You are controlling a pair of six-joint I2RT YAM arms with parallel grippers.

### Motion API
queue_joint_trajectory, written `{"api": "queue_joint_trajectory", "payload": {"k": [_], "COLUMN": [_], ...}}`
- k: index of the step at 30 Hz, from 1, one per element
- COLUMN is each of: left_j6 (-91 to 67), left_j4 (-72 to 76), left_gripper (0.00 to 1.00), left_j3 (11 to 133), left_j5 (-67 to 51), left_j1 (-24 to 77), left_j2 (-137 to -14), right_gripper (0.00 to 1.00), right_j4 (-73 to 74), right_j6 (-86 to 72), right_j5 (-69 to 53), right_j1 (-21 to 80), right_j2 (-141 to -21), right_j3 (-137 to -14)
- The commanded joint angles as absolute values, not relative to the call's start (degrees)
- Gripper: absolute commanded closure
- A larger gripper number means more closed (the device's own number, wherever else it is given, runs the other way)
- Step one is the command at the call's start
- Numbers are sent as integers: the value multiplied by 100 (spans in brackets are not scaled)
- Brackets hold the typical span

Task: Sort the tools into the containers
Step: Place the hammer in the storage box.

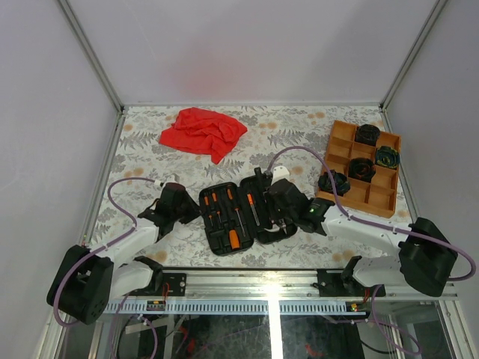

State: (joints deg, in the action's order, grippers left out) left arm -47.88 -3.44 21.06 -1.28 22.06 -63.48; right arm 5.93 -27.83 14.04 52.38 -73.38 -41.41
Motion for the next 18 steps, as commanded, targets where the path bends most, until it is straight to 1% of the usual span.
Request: {"api": "queue_joint_trajectory", "payload": {"k": [1,8,18], "left_j6": [-4869,-4843,-4834], "left_j4": [-580,-572,-509], "left_gripper": [100,100,100], "left_j3": [1980,2045,2059], "left_j5": [-99,-130,-201], "left_j1": [2180,2181,2178], "left_j2": [-6334,-6379,-6398], "right_gripper": [100,100,100], "right_j4": [-6,-54,60], "right_j6": [-2573,-2611,-2839], "right_j5": [1132,861,819], "right_j1": [5101,5088,5093], "right_j2": [-7398,-7610,-7858], "right_j3": [-4166,-4139,-4054]}}
